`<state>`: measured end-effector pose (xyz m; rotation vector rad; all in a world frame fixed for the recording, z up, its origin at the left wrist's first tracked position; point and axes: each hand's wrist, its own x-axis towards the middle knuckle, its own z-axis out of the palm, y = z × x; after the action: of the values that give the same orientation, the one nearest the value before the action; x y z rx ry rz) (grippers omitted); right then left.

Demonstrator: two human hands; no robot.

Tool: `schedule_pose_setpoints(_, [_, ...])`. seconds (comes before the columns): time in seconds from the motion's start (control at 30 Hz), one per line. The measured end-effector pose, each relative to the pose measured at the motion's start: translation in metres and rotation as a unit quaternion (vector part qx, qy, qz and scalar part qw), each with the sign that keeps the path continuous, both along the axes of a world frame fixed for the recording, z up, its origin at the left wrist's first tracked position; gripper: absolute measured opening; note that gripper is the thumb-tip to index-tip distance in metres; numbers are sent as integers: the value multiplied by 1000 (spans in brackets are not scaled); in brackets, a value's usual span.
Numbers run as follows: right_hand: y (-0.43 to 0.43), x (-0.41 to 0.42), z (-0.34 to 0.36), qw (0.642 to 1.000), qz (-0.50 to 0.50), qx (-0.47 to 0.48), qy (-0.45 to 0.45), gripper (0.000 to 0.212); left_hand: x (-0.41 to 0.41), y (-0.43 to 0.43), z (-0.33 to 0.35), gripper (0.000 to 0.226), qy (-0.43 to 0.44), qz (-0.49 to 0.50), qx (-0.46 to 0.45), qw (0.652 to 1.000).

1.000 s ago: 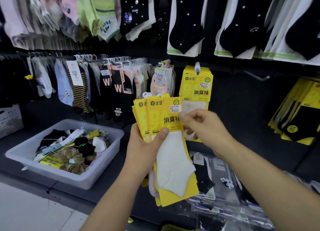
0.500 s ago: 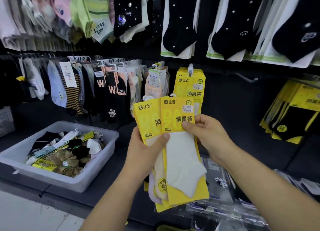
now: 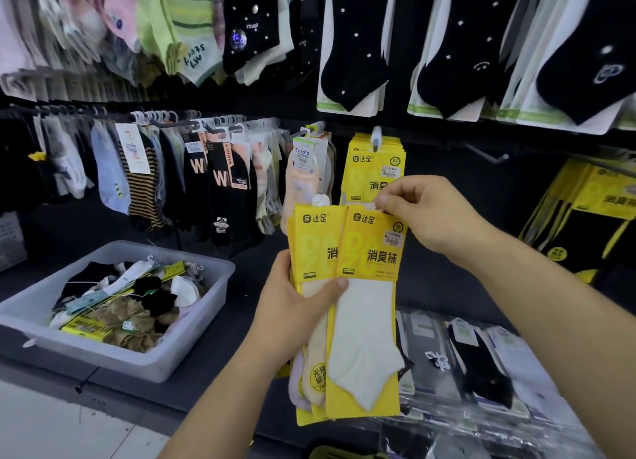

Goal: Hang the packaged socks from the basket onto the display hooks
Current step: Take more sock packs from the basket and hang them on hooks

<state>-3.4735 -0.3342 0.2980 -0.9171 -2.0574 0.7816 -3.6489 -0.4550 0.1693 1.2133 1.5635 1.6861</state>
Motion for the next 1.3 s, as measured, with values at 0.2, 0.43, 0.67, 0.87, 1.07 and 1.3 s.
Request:
schedule_pose_setpoints(0.2, [4,2,15,994,-12,101,-38,19,1,0,6,66,-13,2,11,1000])
schedule_pose_setpoints(0.43, [28,-6,41,984,-86,151,41,15,-19,-3,7,50,-16,51,33,998])
schedule_pose_setpoints(0.67, [36,-32,52,975,-108,195,-4,16,-34,-9,4,46,14,57,31,998])
schedule_pose_setpoints(0.87, [45,-41,46,966,-137,211,-57,21,-38,-11,7,45,6,62,26,998])
schedule_pose_setpoints(1.07, [35,-32,30,953,-174,249,-20,24,-34,-14,11,56,-40,37,39,998])
schedule_pose_setpoints(1.3, [-40,-35,-29,997,-23,-39,66,56,-27,-9,7,61,-52,25,39,998])
